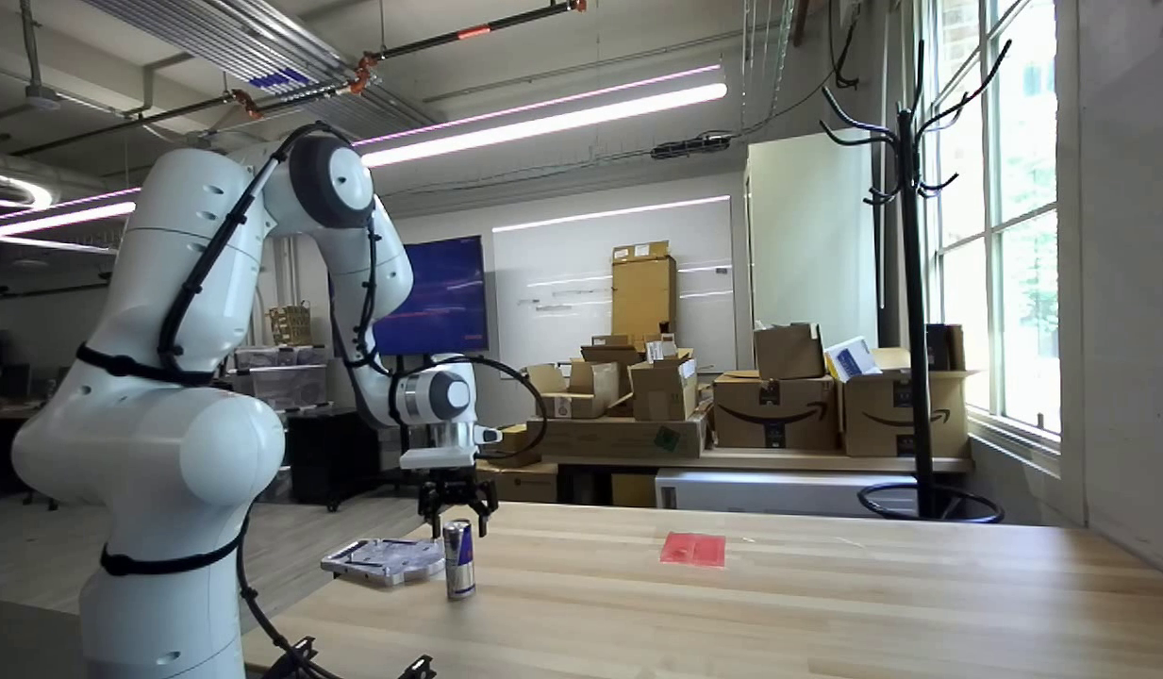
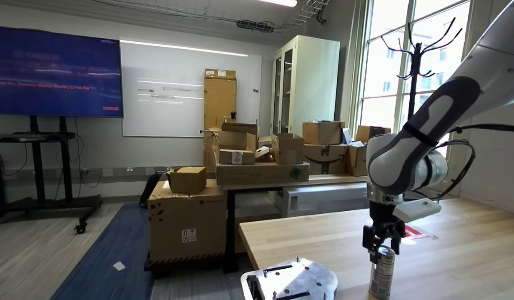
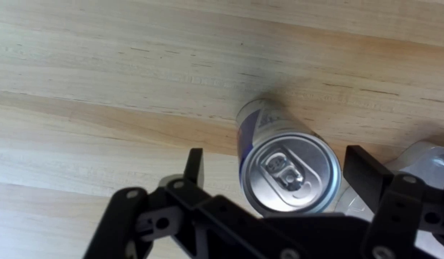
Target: Put the can on top of the silver object.
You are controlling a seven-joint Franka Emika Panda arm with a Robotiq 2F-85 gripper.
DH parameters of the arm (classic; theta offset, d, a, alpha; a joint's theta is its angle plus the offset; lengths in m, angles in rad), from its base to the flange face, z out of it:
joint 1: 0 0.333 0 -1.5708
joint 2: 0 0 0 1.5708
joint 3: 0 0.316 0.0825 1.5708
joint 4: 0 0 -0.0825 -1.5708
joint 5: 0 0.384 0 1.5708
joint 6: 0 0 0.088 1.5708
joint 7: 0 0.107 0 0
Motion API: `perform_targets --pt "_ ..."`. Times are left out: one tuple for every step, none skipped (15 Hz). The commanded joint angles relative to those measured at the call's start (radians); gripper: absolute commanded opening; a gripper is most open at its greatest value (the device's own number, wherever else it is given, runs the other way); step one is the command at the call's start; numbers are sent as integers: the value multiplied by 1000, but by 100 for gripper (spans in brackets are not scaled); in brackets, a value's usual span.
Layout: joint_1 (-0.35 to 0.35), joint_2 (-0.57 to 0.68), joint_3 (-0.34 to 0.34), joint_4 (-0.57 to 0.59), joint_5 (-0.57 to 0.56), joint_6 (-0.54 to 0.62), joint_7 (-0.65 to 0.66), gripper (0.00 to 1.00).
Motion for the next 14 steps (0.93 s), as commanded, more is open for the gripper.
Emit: perform_targets --pt "-5 16 -1 12 -4 12 -15 100" --pt "-5 18 -1 12 -4 12 -15 100" --pt "-5 18 -2 12 -5 13 -15 97" --pt "-5 17 -2 11 -6 16 -16 81" --pt "-6 17 -2 10 -6 21 -16 73" --pt "-6 17 -3 8 -7 27 -17 69" --pt "-7 16 -4 8 -7 31 -17 61" --pt "-8 13 -5 6 -6 36 -18 52" --pt "-9 11 -5 4 -6 42 -19 45" --pt "-9 5 -7 0 -7 47 -19 36" --pt "-9 -4 -8 -5 -10 50 -18 33" --pt "-9 -11 -9 -7 -8 50 -18 33" --pt "-9 -23 -10 -14 -9 48 -17 33" --pt "-4 -49 -14 -26 -18 43 -8 33"
